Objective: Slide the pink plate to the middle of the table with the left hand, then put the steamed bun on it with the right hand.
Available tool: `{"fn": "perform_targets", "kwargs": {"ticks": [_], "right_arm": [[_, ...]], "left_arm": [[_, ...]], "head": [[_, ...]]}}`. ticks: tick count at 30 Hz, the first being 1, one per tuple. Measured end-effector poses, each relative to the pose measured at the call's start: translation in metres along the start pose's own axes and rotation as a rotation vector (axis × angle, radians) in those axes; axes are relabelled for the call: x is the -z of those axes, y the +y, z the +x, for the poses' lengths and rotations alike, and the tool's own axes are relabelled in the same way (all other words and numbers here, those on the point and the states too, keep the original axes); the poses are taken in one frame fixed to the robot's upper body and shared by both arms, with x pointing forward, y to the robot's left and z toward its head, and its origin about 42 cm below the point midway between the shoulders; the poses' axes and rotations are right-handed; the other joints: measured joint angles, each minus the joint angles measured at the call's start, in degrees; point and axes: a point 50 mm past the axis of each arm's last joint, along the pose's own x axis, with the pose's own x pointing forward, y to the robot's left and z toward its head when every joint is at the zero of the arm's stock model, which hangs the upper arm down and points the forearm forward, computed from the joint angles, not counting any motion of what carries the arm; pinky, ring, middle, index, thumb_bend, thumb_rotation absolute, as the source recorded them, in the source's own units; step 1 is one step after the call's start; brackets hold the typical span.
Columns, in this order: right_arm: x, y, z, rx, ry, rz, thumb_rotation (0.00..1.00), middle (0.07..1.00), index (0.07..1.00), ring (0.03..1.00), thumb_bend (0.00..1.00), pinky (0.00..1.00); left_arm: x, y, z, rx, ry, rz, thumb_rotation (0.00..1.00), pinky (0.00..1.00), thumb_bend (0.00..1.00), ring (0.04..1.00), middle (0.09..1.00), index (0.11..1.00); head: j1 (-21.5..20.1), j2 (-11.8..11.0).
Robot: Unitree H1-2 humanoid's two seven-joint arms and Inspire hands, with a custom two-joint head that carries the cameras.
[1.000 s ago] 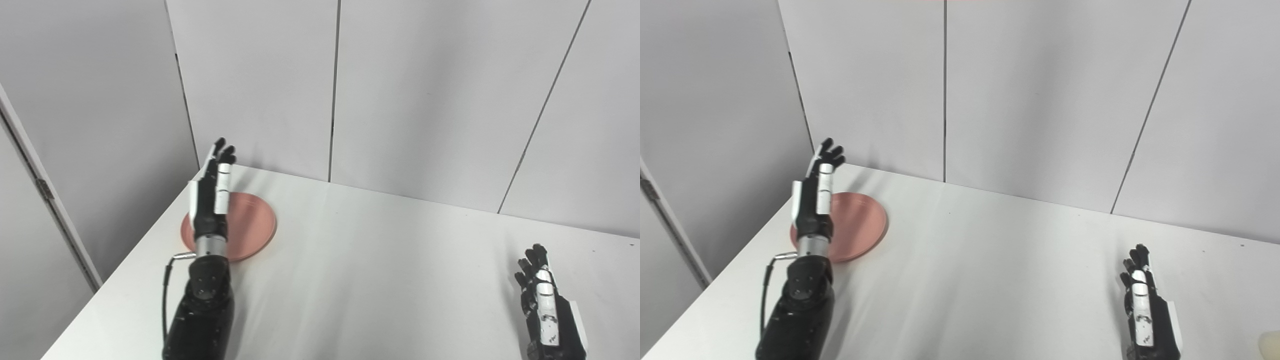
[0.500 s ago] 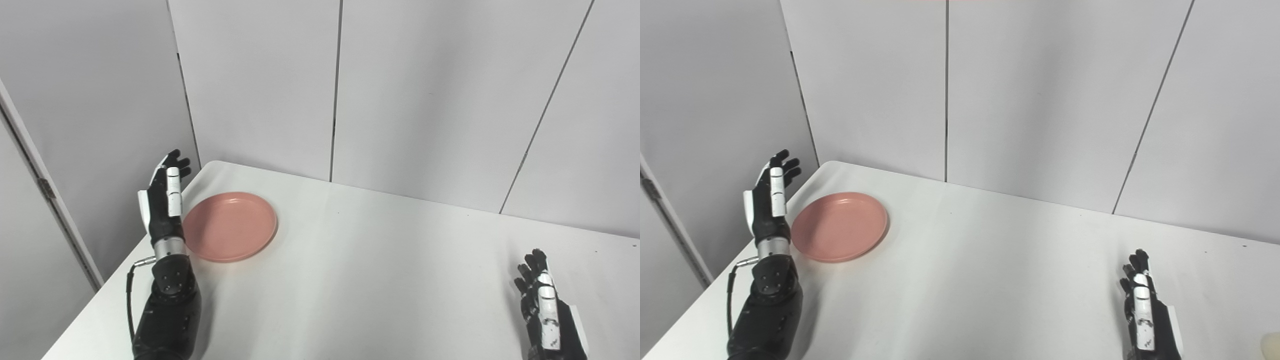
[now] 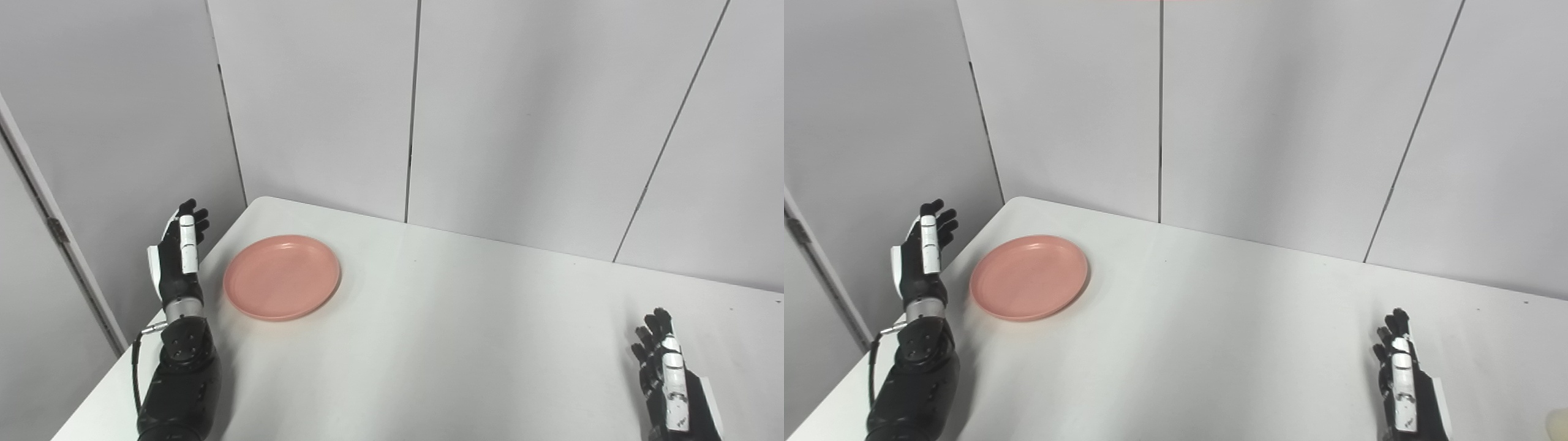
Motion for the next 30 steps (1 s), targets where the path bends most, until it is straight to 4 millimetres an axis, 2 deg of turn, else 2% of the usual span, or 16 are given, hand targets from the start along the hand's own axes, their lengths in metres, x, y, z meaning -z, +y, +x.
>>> {"fn": "perform_targets", "kwargs": {"ticks": [11, 26, 30], "right_arm": [[0.000, 0.000, -0.001, 0.001, 0.006, 0.000, 1.00, 1.000, 1.000, 1.000, 0.28, 1.00], [0.000, -0.001, -0.002, 0.004, 0.012, 0.000, 1.00, 1.000, 1.000, 1.000, 0.29, 1.00], [0.000, -0.001, -0.002, 0.004, 0.013, -0.004, 1.00, 1.000, 1.000, 1.000, 0.30, 1.00]], "left_arm": [[0.008, -0.010, -0.003, 0.107, 0.068, 0.005, 1.00, 0.86, 0.76, 0.774, 0.759, 0.762], [0.011, -0.034, -0.013, 0.209, 0.163, -0.018, 1.00, 0.93, 0.78, 0.810, 0.787, 0.787], [0.010, -0.041, -0.015, 0.231, 0.172, -0.034, 1.00, 0.90, 0.80, 0.805, 0.786, 0.785]], "head": [[0.0, 0.2], [-0.2, 0.4], [-0.3, 0.4]]}}
